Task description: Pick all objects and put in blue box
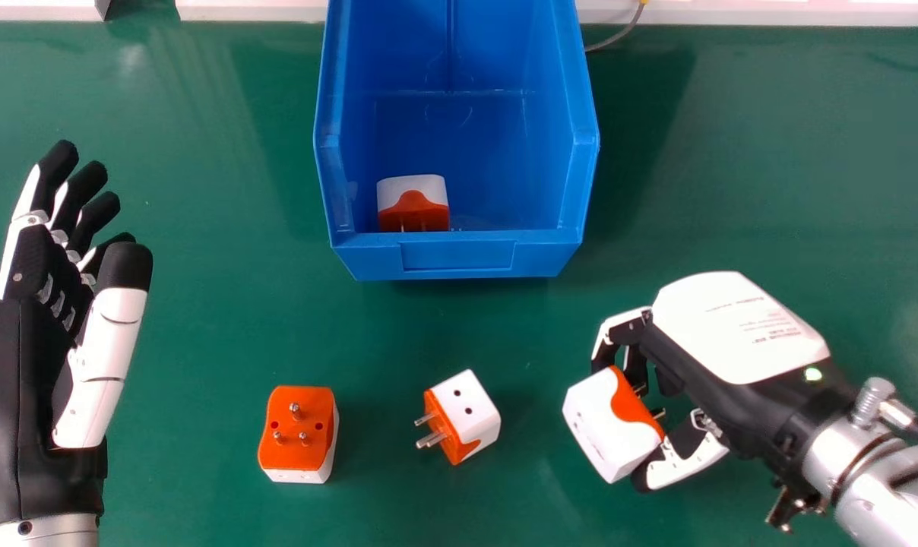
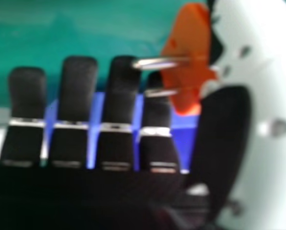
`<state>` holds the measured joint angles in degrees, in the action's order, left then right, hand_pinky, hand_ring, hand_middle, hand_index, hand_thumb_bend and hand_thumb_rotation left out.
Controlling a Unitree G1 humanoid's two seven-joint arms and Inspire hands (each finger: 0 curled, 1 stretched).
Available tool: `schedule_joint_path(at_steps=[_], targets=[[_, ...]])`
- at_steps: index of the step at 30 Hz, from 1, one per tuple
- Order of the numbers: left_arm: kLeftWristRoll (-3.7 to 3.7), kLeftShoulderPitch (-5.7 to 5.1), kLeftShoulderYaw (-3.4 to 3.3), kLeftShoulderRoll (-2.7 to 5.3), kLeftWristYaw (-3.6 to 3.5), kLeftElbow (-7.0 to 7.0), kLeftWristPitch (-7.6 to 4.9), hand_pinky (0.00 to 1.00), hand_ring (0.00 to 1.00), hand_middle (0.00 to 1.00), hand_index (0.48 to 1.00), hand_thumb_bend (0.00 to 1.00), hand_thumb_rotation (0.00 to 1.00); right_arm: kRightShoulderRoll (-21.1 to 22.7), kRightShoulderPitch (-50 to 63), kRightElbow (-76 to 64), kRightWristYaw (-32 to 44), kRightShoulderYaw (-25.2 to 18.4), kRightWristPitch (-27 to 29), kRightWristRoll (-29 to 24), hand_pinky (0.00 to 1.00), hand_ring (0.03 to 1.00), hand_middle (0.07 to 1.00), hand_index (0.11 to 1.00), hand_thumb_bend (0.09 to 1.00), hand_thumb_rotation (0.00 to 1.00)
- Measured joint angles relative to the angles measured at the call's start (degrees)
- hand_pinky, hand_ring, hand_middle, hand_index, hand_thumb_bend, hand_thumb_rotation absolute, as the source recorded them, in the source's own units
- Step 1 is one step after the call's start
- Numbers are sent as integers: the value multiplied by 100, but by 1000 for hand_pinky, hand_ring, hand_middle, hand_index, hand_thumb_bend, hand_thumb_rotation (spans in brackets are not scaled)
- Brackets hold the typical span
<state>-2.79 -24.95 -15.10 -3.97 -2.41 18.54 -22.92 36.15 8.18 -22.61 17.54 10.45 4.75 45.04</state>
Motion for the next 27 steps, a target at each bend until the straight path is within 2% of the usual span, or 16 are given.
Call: schedule_joint_path(at_steps=[3,11,15,19,22,27], targets=[[50,-1,1,1,9,1,2,835,895,920,940,717,796,8,28,-366,300,-120,-44,-91,313,391,435,499,509,0],[47,-3,7,7,11,11,65,834,895,921,938,708,796,-10,36,-1083,663,-386,-34,-359,345,402,453,498,511,0],[40,15,10,13,7,2,80,835,895,923,938,709,793,-51,-12,-1258,729,-408,-26,-431,350,403,456,499,512,0],[35,56,9,12,-6,-85,64,841,899,926,942,705,793,-105,-169,-1321,804,-407,-19,-439,349,402,456,500,512,0],[-15,59,11,12,-24,-108,65,845,901,927,946,697,793,-190,-402,-1325,873,-398,-26,-450,346,400,453,501,512,0],[-29,105,10,6,-59,-179,-7,848,903,929,950,694,795,-306,-761,-1318,929,-314,-9,-455,338,395,447,503,512,0]])
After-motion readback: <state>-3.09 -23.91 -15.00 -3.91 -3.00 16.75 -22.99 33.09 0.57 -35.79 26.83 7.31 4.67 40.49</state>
